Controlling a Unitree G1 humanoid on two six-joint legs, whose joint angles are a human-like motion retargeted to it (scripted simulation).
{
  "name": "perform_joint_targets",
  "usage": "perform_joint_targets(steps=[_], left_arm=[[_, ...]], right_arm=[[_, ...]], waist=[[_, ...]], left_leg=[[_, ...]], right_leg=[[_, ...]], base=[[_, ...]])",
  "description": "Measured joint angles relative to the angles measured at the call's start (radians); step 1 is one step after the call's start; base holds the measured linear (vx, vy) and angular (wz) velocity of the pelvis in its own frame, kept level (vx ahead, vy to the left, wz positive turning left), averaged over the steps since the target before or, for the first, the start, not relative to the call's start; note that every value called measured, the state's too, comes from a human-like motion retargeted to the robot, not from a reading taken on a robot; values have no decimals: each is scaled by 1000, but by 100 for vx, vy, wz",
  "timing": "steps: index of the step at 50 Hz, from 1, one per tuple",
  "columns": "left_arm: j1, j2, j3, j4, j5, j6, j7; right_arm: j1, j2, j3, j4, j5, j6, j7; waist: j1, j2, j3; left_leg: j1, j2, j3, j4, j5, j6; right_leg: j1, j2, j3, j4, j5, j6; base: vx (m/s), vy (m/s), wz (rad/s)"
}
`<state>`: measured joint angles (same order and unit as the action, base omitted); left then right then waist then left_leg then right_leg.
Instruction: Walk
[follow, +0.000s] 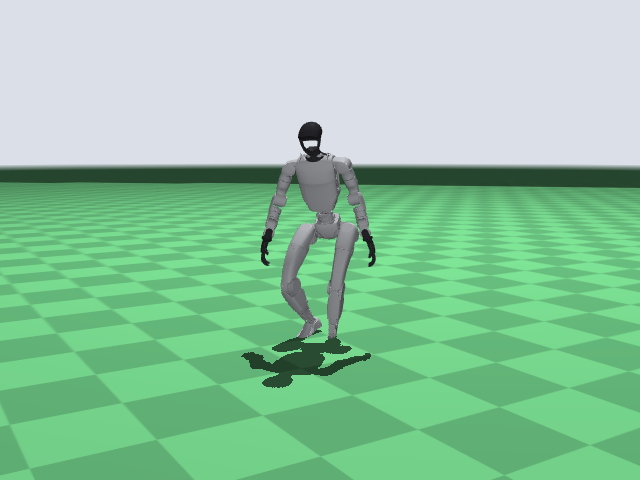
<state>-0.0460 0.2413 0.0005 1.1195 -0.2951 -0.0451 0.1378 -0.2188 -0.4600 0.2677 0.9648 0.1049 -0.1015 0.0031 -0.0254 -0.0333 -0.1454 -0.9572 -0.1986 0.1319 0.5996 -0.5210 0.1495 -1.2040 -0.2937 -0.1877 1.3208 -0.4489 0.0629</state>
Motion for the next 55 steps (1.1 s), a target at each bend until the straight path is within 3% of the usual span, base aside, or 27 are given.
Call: perform_joint_targets(steps=[7,13,18,23,25,30,35,38,43,50,55], left_arm=[[-51,-37,-85,-8,49,-8,-7],[-115,-49,-155,-141,95,-34,-7],[-178,-58,-173,-296,111,-60,2],[-217,-66,-173,-413,98,-70,3],[-223,-68,-166,-432,85,-69,-2],[-166,-64,-162,-402,51,-66,-11],[-79,-50,-128,-316,23,-43,-27],[-30,-35,-103,-256,19,-30,-35],[46,-10,-73,-176,11,-22,-48],[107,2,-47,-118,14,-14,-79],[108,4,-36,-125,1,-11,-74]], right_arm=[[45,14,-10,71,35,6,-3],[118,26,-43,146,51,24,-2],[159,40,-57,177,62,43,9],[152,42,-58,185,87,53,20],[126,31,-51,192,95,55,22],[93,22,-39,193,89,59,11],[51,-2,-31,171,74,68,-2],[29,-21,-29,152,65,73,-4],[3,-44,-15,120,50,65,-1],[3,-43,7,83,-2,51,18],[31,-9,16,108,-41,59,28]], waist=[[-32,61,-16],[-38,90,-10],[-38,107,-17],[-34,134,-13],[-28,153,14],[-1,161,-3],[69,157,-7],[105,139,-9],[141,112,2],[129,104,-1],[90,79,-8]], left_leg=[[28,10,-45,-78,-7,-33],[66,-4,-75,-78,-56,-43],[66,-10,-100,-24,-138,-43],[93,14,-104,26,-173,-66],[139,45,-77,47,-164,-88],[84,149,22,324,-77,-118],[-76,300,65,709,-12,-84],[-180,345,67,772,-30,-49],[-295,348,70,607,-35,-47],[-300,269,78,106,107,-133],[-266,230,106,99,136,-100]], right_leg=[[-163,67,-13,-281,66,27],[-214,92,-17,-474,135,61],[-245,65,-34,-426,138,29],[-225,68,-45,-356,37,-38],[-175,91,-53,-355,3,-61],[-117,138,-60,-361,-54,-103],[-16,225,-81,-402,-103,-122],[56,255,-77,-438,-125,-116],[188,288,-46,-478,-170,-103],[345,308,-12,-503,-227,-100],[400,283,25,-387,-241,-75]], base=[[22,-4,29],[26,-7,45],[33,-11,43],[36,-16,19],[36,-17,-16],[30,-16,-20],[25,-14,-69],[29,-10,-51],[36,-3,-35],[44,7,-7],[48,11,25]])
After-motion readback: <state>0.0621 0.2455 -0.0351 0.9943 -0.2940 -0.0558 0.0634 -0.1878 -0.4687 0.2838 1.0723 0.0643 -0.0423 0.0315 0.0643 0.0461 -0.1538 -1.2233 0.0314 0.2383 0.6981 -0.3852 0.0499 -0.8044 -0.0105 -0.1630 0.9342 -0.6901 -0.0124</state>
